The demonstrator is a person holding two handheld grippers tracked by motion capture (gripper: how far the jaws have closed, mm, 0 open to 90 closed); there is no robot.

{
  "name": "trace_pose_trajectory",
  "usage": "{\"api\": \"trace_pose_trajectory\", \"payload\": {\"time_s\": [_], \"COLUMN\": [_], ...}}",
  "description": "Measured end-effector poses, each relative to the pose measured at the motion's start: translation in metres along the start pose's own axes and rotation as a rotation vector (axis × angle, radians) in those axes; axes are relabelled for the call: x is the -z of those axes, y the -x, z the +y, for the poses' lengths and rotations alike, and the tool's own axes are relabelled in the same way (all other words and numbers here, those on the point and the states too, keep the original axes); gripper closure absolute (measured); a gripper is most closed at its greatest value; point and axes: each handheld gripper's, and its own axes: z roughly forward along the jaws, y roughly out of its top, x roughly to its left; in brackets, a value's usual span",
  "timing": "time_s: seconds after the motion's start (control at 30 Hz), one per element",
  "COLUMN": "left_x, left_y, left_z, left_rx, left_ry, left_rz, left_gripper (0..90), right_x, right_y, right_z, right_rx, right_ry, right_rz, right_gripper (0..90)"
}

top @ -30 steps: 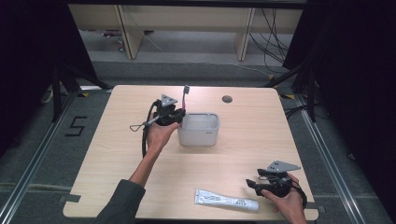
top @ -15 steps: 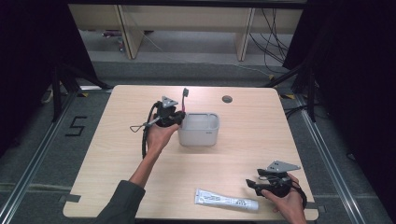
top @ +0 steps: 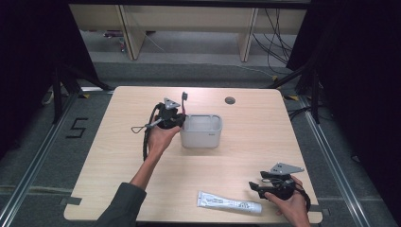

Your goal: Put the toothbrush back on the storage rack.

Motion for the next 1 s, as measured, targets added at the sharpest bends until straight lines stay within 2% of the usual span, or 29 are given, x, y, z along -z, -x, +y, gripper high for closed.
{"api": "trace_pose_trajectory", "payload": {"time_s": [0.07,0.1,0.17,0.2,0.3,0.33,0.43,0.47,0.57,0.6,0.63,0.67,0.7,0.77,0.83,0.9,0.93,0.97,1.0], "left_x": [0.0,0.0,0.001,0.002,0.002,0.004,0.006,0.006,0.01,0.01,0.011,0.015,0.016,0.021,0.024,0.028,0.029,0.031,0.033], "left_y": [-0.001,0.0,0.0,-0.001,-0.001,-0.003,-0.003,-0.001,-0.001,0.0,0.001,0.0,0.001,0.0,0.001,-0.003,-0.003,-0.004,-0.007], "left_z": [-0.001,-0.001,-0.001,-0.001,-0.002,-0.001,-0.001,-0.001,0.001,0.002,0.002,0.003,0.003,0.004,0.004,0.002,0.001,0.0,-0.001], "left_rx": [0.0,0.014,0.011,-0.003,0.013,0.001,-0.001,0.01,-0.007,0.01,0.008,-0.012,0.0,-0.018,0.003,-0.012,0.005,0.01,0.008], "left_ry": [0.003,0.009,0.009,-0.004,0.014,-0.002,-0.017,-0.004,-0.01,-0.002,0.002,-0.01,0.006,-0.004,0.019,0.002,0.015,0.014,0.004], "left_rz": [0.001,0.005,0.004,0.001,0.007,0.002,0.006,0.01,0.009,0.014,0.015,0.012,0.008,0.011,0.011,0.01,0.013,0.012,0.012], "left_gripper": [81.8,81.7,81.6,81.5,81.2,81.1,77.4,75.9,77.4,76.8,75.8,74.1,72.8,71.6,68.6,66.4,65.2,64.1,62.6], "right_x": [0.0,0.0,0.0,0.0,0.0,0.0,0.0,0.0,-0.001,0.0,0.0,0.0,0.0,0.0,0.0,0.0,0.0,0.001,0.0], "right_y": [0.0,0.0,0.0,0.0,0.0,0.0,0.0,0.0,0.001,0.0,0.0,0.0,0.0,0.0,0.0,0.0,0.0,-0.002,-0.001], "right_z": [0.0,0.0,0.0,0.0,0.0,0.0,0.0,0.0,0.0,0.0,0.0,0.0,0.0,0.0,0.0,0.0,0.0,0.0,0.0], "right_rx": [0.005,0.006,0.007,0.004,0.005,0.006,0.009,0.007,0.009,0.006,0.005,0.006,0.006,-0.01,0.004,0.005,0.005,-0.017,-0.006], "right_ry": [0.003,0.006,0.004,0.004,0.002,0.002,0.005,0.005,0.004,0.002,0.003,0.002,0.004,-0.006,0.005,0.008,0.011,0.006,0.006], "right_rz": [0.001,-0.005,-0.006,-0.001,-0.001,0.0,-0.004,-0.004,-0.001,0.0,0.0,-0.001,-0.001,0.003,-0.002,-0.007,-0.009,-0.007,-0.005], "right_gripper": [34.0,34.0,33.9,33.9,33.9,33.9,33.9,33.9,33.8,33.8,33.8,33.7,33.8,33.7,33.7,33.7,33.7,33.6,33.6]}}
